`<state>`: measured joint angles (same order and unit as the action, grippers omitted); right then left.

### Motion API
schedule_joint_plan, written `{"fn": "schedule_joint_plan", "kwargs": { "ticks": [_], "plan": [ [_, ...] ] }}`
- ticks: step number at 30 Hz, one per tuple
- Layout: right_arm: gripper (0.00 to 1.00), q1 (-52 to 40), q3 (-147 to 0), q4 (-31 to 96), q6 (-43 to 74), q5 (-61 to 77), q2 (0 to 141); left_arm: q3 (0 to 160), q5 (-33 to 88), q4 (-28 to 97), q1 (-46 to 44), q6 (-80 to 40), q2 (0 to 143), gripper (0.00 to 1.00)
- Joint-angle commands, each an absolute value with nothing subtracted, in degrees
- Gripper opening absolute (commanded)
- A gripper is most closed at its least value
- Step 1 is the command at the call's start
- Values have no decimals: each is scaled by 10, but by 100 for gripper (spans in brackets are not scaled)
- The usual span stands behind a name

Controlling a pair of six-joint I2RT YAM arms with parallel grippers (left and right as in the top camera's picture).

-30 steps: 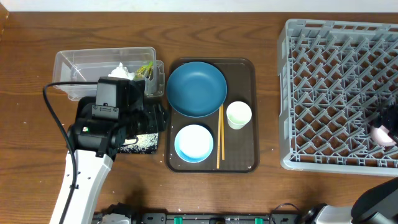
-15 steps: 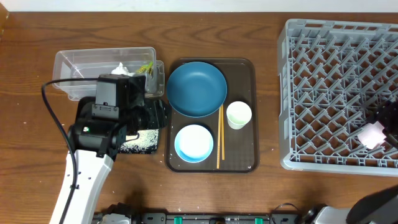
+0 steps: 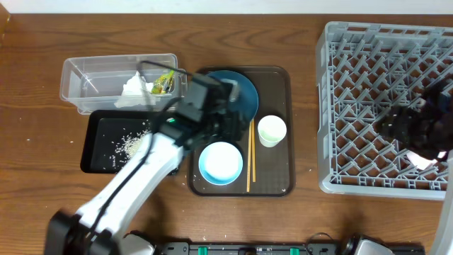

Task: Sort waste into correct bins and load items into the dishwasher rack
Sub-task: 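Grasp the white cup with the left gripper and pass it to the right gripper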

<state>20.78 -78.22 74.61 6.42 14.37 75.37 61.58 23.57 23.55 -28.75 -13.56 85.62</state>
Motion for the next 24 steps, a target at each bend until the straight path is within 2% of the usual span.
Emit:
{"fn": "schedule_joint_plan", "kwargs": {
  "ticks": [1,8,10,13,16,19,21,22,24],
  "plan": [
    [77,190,-789,748,53,129,752,633,228,201,-310,-148,907,59],
    [78,187,-789,748,52,129,752,633,228,152,-348,-153,1003,58],
    [78,187,-789,748,52,129,752,633,228,153,-355,-153,1020,50],
    [78,187,-789,748,51,129,752,632,228,161,-358,-153,1029,27],
    [78,187,-789,748,51,129,752,633,229,175,-355,-153,1020,12],
    [78,187,-789,747,51,122,752,633,230,201,-349,-155,997,6],
    [79,187,-789,746,51,118,753,633,240,215,-340,-170,974,6],
    [80,187,-789,745,51,118,753,633,253,218,-334,-179,962,6],
    [91,187,-788,749,50,130,753,633,292,217,-316,-194,934,6]
  ]
}}
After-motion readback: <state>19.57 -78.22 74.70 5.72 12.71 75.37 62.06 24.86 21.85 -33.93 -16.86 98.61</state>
